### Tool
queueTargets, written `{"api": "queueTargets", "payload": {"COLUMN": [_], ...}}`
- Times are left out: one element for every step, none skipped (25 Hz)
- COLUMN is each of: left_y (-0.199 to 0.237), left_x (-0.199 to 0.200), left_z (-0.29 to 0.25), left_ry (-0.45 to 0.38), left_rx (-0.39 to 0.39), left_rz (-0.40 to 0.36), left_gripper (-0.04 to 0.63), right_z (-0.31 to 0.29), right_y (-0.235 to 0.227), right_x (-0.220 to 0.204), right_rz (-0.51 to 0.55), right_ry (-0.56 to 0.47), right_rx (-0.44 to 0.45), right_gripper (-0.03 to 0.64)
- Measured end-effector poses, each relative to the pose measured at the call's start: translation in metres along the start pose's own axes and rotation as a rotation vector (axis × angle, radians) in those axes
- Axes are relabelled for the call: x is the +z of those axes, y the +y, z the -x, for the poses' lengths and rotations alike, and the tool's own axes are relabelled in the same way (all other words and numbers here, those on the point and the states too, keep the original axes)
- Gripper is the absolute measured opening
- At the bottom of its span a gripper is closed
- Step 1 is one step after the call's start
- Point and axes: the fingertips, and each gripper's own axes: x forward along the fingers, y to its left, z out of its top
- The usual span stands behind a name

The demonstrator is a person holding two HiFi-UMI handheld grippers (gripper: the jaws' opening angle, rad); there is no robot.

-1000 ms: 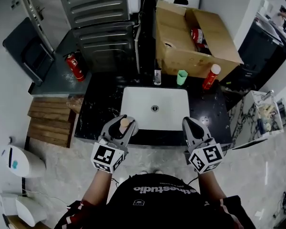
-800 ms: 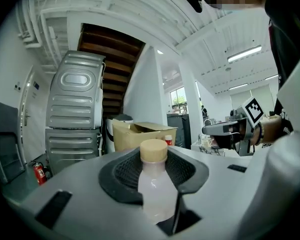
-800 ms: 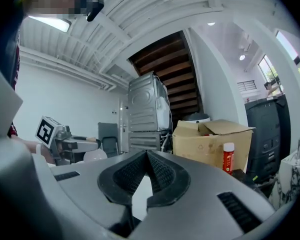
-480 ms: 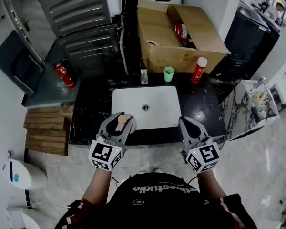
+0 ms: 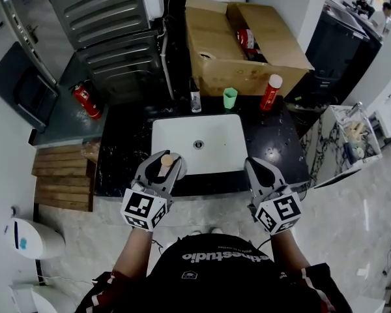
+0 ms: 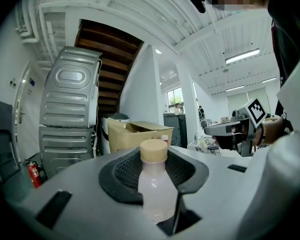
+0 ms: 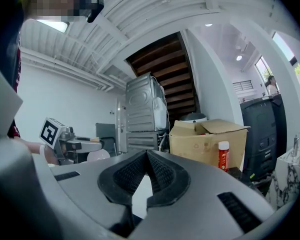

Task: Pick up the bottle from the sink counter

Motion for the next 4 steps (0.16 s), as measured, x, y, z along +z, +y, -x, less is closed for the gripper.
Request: {"api": "queueTargets", "payload": {"left_y": [0.0003,0.0004,0.0004,0.0005], "left_x": [-0.0006,-0.0010,-0.0014,-0.0018], "left_z": [-0.0005,-0.0010,-0.0015,-0.0020], "left_ry": [0.000,0.000,0.000,0.001], "left_rx": [0.001,0.001,0.001,0.001], "left_rz": [0.003,0.004,0.005,0.006], "left_gripper": [0.140,0.140,0.140,0.140], "right_z": [-0.0001,-0.0001,-0.0001,-0.0001], "right_y": [-0.0004,-0.0007,-0.0010,-0.0012], "right_x": [-0.0008,-0.0015,-0.0020,-0.0024], "right_rz": [0.000,0.000,0.000,0.000], "right_ry": [0.001,0.002,0.003,0.003], "right_rx": [0.000,0.000,0.001,0.001], "right_gripper": [0.037,0.037,0.037,0.037]}}
